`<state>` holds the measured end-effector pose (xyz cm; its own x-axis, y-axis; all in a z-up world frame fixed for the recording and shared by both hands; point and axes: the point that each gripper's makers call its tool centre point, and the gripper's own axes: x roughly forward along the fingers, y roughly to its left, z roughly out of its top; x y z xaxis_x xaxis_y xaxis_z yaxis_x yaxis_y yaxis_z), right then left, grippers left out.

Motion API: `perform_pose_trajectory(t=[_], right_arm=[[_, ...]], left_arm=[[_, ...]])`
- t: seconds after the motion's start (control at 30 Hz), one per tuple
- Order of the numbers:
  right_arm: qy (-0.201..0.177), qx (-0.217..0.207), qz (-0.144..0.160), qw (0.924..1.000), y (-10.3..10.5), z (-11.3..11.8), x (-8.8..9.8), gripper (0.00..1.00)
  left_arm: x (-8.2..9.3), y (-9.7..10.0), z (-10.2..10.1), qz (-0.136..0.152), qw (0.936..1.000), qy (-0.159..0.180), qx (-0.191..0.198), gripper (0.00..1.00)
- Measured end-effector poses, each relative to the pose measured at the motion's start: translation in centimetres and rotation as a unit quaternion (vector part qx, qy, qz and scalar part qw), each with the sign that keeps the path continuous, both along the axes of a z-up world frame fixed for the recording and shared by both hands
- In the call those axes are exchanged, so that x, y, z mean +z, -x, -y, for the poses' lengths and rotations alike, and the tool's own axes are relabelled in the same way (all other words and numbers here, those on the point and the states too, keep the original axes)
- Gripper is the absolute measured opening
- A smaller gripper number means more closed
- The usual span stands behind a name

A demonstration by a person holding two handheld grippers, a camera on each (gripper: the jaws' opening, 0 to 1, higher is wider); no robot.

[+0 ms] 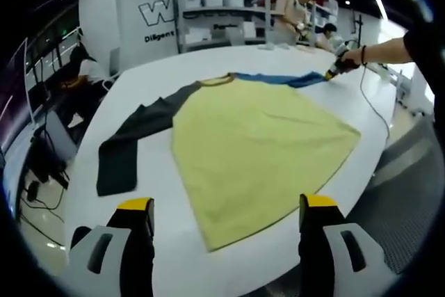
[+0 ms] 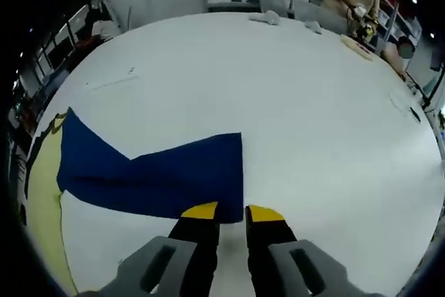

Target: Fold the garment on the visible template until the final outline fits inside the template.

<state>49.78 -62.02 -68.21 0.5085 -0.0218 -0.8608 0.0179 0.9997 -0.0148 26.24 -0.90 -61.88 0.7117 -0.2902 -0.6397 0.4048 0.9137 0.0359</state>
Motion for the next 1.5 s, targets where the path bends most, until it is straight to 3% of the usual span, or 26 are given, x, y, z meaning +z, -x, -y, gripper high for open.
perform_pose_trajectory(t=[0.2, 0.43, 0.87, 1.13, 1.5], right_arm=[[-0.018, 0.002, -0.010, 0.9998, -0.7, 1.3, -0.3, 0.00], [-0.018, 0.012, -0.035, 0.9992, 2.4, -0.2, 0.1, 0.00], [-0.022, 0.024, -0.077, 0.9965, 5.5, -0.7, 0.0, 0.00], [-0.034, 0.014, -0.078, 0.9963, 6.7, -1.1, 0.1, 0.00], [-0.031, 0.009, -0.070, 0.9970, 6.4, -1.1, 0.5, 0.00]], left_arm=[[0.2, -0.1, 0.1, 0.005, 1.0000, 0.002, 0.000, 0.82], [0.5, -0.1, 0.2, 0.010, 0.9999, 0.004, -0.002, 0.82], [1.0, -0.1, 0.6, 0.022, 0.9997, 0.009, -0.009, 0.86], [0.9, 0.0, 0.8, 0.020, 0.9996, 0.009, -0.016, 0.92], [0.7, 0.1, 0.8, 0.011, 0.9997, 0.017, -0.013, 0.99]])
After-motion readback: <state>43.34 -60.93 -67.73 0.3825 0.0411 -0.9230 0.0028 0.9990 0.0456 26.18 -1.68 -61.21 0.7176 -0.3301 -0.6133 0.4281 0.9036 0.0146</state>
